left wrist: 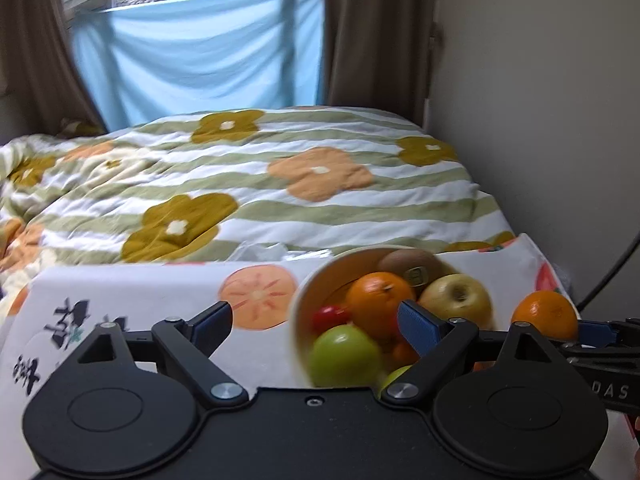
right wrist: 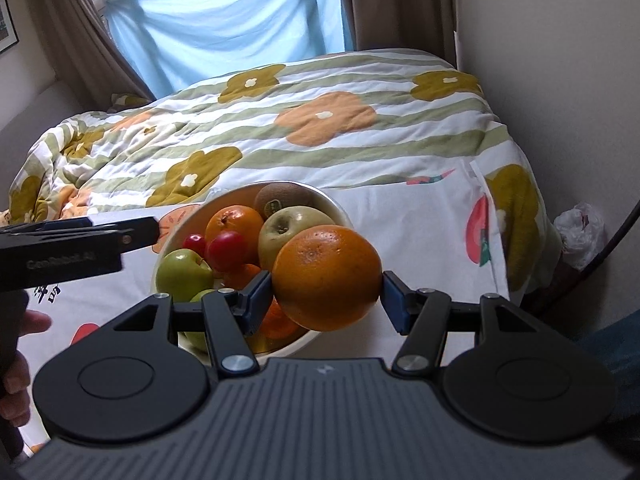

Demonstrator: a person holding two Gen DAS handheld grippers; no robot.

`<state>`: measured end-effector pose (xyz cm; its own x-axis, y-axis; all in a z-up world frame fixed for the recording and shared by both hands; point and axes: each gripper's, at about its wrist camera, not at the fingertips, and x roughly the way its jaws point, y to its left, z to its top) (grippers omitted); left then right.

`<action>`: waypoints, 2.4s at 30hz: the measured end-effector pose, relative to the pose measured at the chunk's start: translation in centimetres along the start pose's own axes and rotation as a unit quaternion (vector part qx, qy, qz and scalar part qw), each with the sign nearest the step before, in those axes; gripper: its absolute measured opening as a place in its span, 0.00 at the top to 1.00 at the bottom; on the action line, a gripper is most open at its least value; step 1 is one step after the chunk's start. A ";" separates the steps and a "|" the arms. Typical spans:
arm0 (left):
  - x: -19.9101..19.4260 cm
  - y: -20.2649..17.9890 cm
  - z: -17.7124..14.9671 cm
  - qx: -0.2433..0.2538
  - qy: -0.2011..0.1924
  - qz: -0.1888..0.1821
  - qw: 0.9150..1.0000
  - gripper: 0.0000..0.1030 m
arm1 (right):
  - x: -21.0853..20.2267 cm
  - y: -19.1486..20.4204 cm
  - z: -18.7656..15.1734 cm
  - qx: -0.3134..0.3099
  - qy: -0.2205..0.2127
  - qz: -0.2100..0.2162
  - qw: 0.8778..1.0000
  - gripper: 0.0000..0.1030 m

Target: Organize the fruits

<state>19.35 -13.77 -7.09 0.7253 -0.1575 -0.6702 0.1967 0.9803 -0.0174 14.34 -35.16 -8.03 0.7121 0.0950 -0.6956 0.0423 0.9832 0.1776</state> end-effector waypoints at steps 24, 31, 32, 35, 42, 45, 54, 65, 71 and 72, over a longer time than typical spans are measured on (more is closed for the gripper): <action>-3.1 4.7 -2.7 -0.044 0.008 0.043 0.998 0.10 | 3.1 6.8 0.7 -0.083 -0.007 0.050 0.995 0.29; -3.3 4.9 -3.3 -0.049 0.011 0.046 0.998 0.10 | 4.1 8.5 -0.2 -0.112 -0.003 0.049 0.993 0.26; -3.2 4.9 -3.4 -0.049 0.012 0.046 0.998 0.10 | 4.1 8.7 -0.3 -0.117 -0.005 0.043 0.992 0.21; -3.2 5.1 -3.6 -0.052 0.015 0.047 0.997 0.10 | 4.1 9.2 -0.7 -0.132 -0.011 0.032 0.991 0.15; -3.5 5.3 -3.7 -0.055 0.014 0.050 0.997 0.10 | 4.0 9.2 -1.0 -0.130 -0.009 0.035 0.991 0.07; -3.8 5.3 -3.8 -0.055 0.012 0.052 0.997 0.10 | 3.9 9.4 -0.9 -0.131 -0.009 0.035 0.991 0.07; -4.8 5.1 -3.7 -0.058 0.003 0.059 0.997 0.10 | 2.7 9.4 -1.0 -0.133 -0.016 0.043 0.990 0.07; -11.8 4.7 -2.8 -0.059 -0.059 0.082 0.993 0.10 | -4.0 8.8 1.0 -0.119 -0.047 0.055 0.990 0.07; -17.0 5.3 -2.4 -0.033 -0.091 0.079 0.992 0.10 | -9.5 9.3 1.3 -0.091 -0.054 0.033 0.994 0.07; -17.8 5.4 -2.4 -0.026 -0.095 0.080 0.992 0.10 | -10.3 9.5 1.2 -0.088 -0.055 0.028 0.994 0.03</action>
<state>5.92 -5.39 2.93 0.8563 -0.0142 -0.5163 0.0388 0.9986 0.0370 8.25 -26.98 1.68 0.7827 0.1429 -0.6057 -0.1168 0.9897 0.0827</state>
